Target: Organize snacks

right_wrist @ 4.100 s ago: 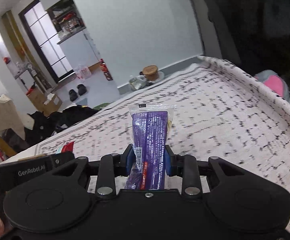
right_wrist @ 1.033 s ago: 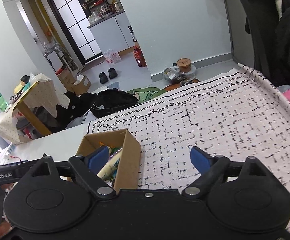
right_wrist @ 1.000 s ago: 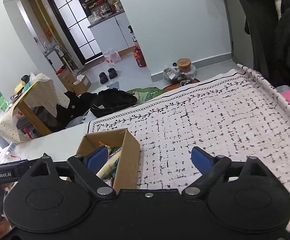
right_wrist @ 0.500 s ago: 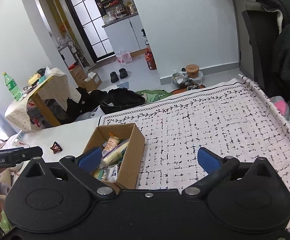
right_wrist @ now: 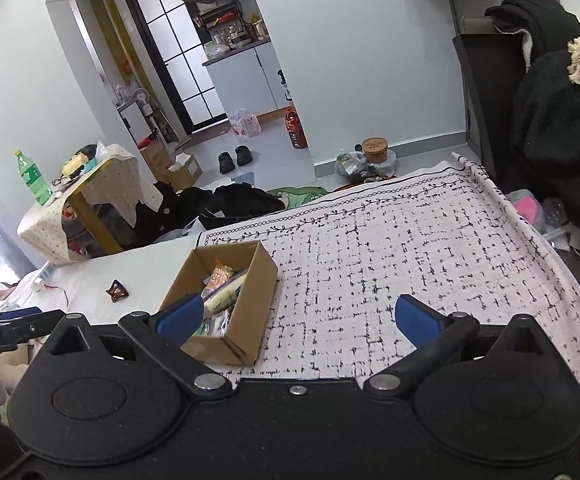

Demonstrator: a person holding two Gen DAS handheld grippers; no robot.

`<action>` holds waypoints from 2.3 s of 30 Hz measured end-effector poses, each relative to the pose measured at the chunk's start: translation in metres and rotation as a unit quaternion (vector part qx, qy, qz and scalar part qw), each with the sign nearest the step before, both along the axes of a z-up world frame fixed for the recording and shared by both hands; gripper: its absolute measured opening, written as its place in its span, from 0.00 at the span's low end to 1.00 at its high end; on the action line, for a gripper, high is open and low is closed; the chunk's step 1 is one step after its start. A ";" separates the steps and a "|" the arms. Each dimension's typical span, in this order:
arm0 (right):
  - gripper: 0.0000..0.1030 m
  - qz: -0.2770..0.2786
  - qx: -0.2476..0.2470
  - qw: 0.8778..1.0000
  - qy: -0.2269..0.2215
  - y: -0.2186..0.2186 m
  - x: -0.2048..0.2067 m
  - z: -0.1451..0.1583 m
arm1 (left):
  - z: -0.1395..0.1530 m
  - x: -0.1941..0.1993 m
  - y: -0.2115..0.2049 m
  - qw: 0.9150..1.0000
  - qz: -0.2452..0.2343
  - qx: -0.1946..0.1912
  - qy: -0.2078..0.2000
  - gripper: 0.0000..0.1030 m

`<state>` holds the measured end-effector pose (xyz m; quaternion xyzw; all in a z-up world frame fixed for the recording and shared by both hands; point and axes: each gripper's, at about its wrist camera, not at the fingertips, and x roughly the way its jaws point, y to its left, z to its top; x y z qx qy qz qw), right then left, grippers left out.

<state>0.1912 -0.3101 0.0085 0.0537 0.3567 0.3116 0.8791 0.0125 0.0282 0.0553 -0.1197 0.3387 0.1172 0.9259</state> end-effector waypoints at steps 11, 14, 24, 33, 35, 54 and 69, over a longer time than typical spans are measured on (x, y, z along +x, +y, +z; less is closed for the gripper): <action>1.00 0.030 -0.008 0.999 -0.013 -0.015 -0.029 0.006 | -0.001 -0.033 -0.018 1.000 0.001 -0.006 0.002 1.00; 1.00 0.038 -0.011 0.999 -0.012 -0.019 -0.034 0.006 | -0.001 -0.040 -0.023 1.000 0.001 -0.002 0.003 1.00; 1.00 0.065 -0.007 0.998 -0.023 -0.028 -0.050 0.008 | 0.000 -0.048 -0.043 1.000 -0.009 0.002 0.005 1.00; 1.00 0.060 -0.015 0.998 -0.033 -0.031 -0.052 0.008 | -0.011 -0.045 -0.045 1.000 0.002 -0.025 0.002 1.00; 1.00 0.059 -0.017 0.998 -0.032 -0.031 -0.052 0.008 | -0.011 -0.044 -0.046 1.000 0.002 -0.026 0.003 1.00; 1.00 0.051 -0.024 0.998 -0.035 -0.033 -0.055 0.010 | -0.010 -0.041 -0.053 1.000 -0.003 -0.009 0.003 1.00; 1.00 0.047 -0.036 0.997 -0.046 -0.034 -0.057 0.012 | -0.008 -0.040 -0.058 1.000 -0.007 0.003 0.002 1.00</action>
